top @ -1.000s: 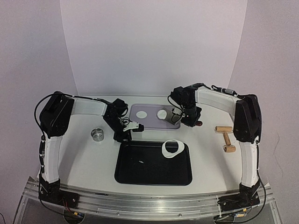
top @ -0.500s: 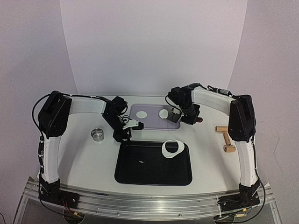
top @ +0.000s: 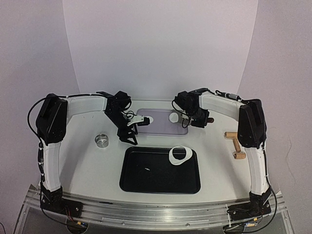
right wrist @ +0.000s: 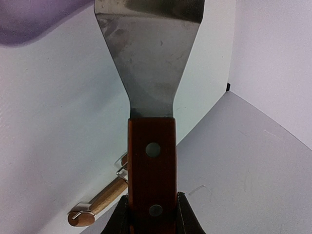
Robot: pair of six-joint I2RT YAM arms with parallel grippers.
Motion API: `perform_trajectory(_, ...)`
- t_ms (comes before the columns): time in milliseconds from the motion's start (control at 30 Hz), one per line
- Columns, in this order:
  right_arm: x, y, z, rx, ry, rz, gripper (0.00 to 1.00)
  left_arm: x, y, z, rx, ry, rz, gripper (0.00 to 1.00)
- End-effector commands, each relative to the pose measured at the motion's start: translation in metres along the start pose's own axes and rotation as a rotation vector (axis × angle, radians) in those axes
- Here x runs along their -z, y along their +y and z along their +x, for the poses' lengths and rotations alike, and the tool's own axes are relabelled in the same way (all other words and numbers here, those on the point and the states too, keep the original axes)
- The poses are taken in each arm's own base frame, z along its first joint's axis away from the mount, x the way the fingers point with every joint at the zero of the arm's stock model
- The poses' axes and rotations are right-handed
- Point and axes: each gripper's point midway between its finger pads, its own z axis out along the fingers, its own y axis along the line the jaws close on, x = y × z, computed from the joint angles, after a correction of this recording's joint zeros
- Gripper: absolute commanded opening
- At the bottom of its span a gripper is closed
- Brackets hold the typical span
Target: Roll out the dumpling wrappers from the dough
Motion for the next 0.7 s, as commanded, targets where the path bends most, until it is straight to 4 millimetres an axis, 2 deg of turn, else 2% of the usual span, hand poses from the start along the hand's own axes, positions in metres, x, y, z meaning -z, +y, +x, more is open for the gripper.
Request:
perform_trajectory(0,-0.001,-0.019,0.004,0.054,0.058,0.142,0.0,0.033,-0.001,-0.026,-0.023,-0.066,-0.03,0.73)
perform_trajectory(267,0.001,-0.027,0.004,0.124,0.087,0.221,0.0,0.034,-0.007,-0.025,-0.025,-0.075,-0.009,0.73)
perform_trajectory(467,0.001,-0.017,0.002,0.181,0.086,0.222,0.0,0.037,-0.009,-0.027,-0.032,-0.081,0.001,0.73)
perform_trajectory(533,0.006,-0.012,-0.002,0.174,0.047,0.2,0.0,0.037,-0.01,-0.026,-0.033,-0.082,0.002,0.73)
perform_trajectory(667,0.013,-0.012,-0.002,0.161,0.02,0.191,0.0,0.037,-0.01,-0.024,-0.03,-0.079,0.004,0.73)
